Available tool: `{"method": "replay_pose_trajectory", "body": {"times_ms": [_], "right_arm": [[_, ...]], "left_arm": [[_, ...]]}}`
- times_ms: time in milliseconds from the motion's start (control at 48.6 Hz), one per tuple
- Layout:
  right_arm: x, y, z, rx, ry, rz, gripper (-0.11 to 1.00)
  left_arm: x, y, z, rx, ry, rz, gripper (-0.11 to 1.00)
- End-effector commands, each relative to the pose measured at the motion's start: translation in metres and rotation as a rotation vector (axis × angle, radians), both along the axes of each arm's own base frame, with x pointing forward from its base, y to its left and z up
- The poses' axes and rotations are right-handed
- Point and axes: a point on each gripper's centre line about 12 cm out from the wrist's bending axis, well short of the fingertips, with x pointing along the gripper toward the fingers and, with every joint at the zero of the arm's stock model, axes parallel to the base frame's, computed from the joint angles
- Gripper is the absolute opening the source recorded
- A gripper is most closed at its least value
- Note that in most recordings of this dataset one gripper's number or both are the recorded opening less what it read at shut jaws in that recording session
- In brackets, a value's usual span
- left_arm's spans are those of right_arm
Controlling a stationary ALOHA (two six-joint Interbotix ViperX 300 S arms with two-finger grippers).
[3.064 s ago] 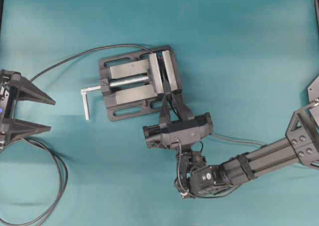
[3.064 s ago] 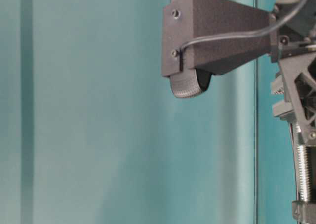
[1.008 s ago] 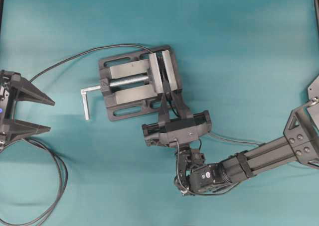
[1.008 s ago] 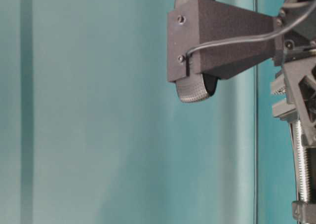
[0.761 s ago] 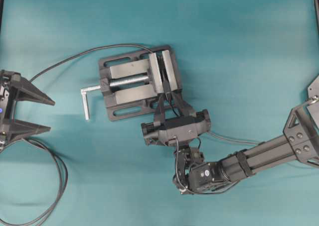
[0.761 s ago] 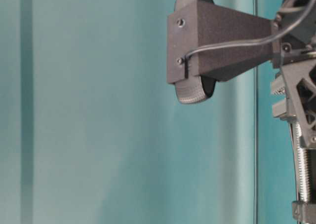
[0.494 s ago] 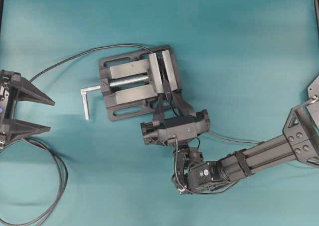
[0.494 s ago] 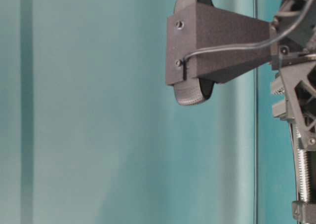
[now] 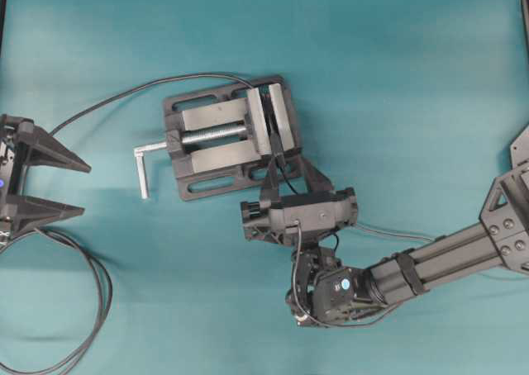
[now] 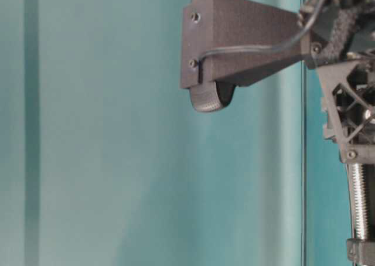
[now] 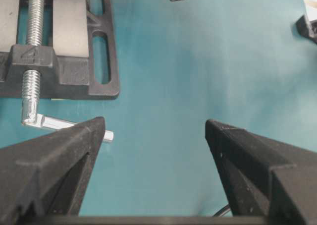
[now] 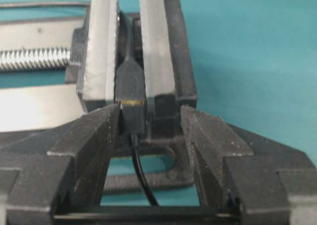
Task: Insert the USB cable into the fixed female connector.
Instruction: 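Open the right gripper and release the inserted USB plug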
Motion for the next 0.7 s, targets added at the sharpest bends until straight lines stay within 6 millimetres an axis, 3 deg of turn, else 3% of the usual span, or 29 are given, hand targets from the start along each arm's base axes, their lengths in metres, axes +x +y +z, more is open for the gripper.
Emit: {"method": "replay_pose_trajectory", "body": {"times_ms": [0,308,679], "right_arm": [[0.001,0.011,0.026,0.024,-0.058,0.011,0.57],[-0.002,0.024,0.039,0.038,-0.060,0.051,0.57],[-0.014,0.022,0.040,0.011,-0.010,0.114,0.57]], "left_arm": [[0.003,0.000,0.004,0.007,-0.010,0.001,1.00],[0.003,0.001,0.004,0.007,-0.012,0.006,1.00],[0.003,0.001,0.005,0.008,-0.015,0.006,1.00]]}}
